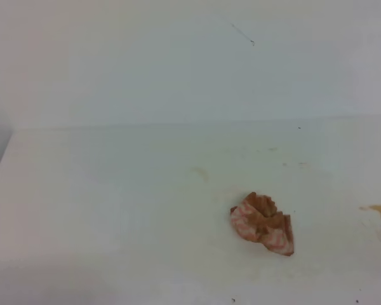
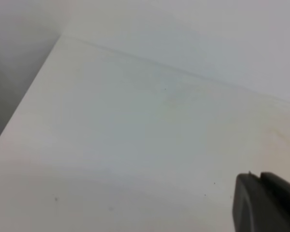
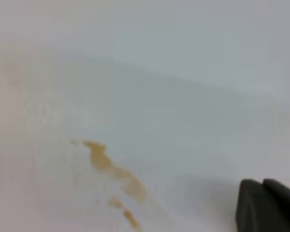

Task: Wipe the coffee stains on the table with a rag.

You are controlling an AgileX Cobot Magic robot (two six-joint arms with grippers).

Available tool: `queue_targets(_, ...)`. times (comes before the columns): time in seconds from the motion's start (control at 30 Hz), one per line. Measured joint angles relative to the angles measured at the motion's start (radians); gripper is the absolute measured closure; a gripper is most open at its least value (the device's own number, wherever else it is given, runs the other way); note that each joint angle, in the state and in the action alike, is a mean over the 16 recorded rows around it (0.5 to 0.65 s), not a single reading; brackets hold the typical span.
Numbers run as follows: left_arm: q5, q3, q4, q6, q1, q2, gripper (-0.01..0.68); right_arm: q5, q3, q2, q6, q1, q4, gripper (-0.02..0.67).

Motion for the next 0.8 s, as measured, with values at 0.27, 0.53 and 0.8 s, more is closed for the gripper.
queue_targets(0.27, 0.000, 0.000, 0.000, 0.000, 0.000, 0.000, 0.678, -0.118, 0.058, -0.004, -0.002, -0.001, 0.048, 0.649)
queue_targets(0.53, 0.000, 0.000, 0.000, 0.000, 0.000, 0.000, 0.678, -0.186, 0.062, -0.004, -0.002, -0.001, 0.192, 0.649)
queue_targets(0.8, 0.000, 0.000, 0.000, 0.000, 0.000, 0.000, 0.678, -0.180, 0.062, -0.004, -0.003, -0.003, 0.293, 0.649)
